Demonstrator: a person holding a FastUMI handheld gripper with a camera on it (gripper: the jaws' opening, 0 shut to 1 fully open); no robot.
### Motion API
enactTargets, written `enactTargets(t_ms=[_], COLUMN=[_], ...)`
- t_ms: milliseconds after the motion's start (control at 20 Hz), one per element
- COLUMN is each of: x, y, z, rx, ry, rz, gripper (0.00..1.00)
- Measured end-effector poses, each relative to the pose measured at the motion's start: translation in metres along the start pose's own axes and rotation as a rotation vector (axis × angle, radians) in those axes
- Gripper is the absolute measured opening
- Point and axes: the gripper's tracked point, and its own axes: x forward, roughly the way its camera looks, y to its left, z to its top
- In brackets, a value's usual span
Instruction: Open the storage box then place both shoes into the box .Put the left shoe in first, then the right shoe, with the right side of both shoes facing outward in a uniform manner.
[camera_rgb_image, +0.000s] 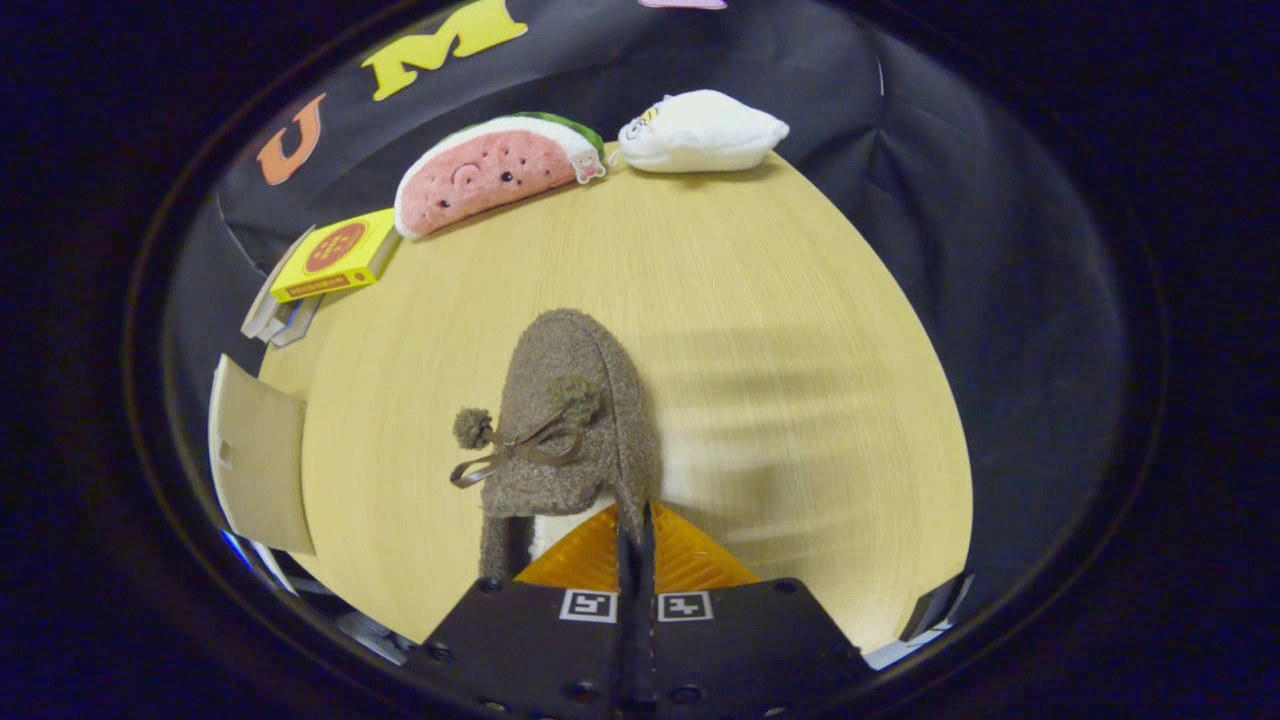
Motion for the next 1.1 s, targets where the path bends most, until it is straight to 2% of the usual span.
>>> enactTargets(t_ms=[200, 450, 1100], x=[-0.023, -0.069, -0.176], y=[0.023, 0.088, 0.349], z=[-0.014, -0.024, -0.025], rx=[0.089, 0.089, -0.045], ry=[0.013, -0.031, -0.134], rz=[0.030, 0.067, 0.258], gripper=[0.00, 0.00, 0.00])
